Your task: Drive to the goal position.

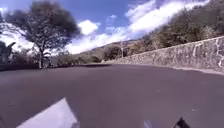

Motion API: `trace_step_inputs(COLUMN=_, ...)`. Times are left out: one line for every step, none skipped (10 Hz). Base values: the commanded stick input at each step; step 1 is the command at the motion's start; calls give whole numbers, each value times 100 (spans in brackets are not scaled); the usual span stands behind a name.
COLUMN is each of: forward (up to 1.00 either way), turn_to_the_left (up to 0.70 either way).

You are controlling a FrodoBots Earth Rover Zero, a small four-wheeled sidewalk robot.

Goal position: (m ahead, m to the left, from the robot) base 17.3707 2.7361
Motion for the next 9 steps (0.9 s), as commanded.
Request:
trace_step_inputs(forward=70, turn_to_the_left=-35)
trace_step_inputs(forward=70, turn_to_the_left=-9)
trace_step_inputs(forward=70, turn_to_the_left=0)
trace_step_inputs(forward=70, turn_to_the_left=0)
trace_step_inputs(forward=70, turn_to_the_left=0)
trace_step_inputs(forward=70, turn_to_the_left=0)
trace_step_inputs(forward=70, turn_to_the_left=0)
trace_step_inputs(forward=70, turn_to_the_left=0)
trace_step_inputs(forward=70, turn_to_the_left=0)
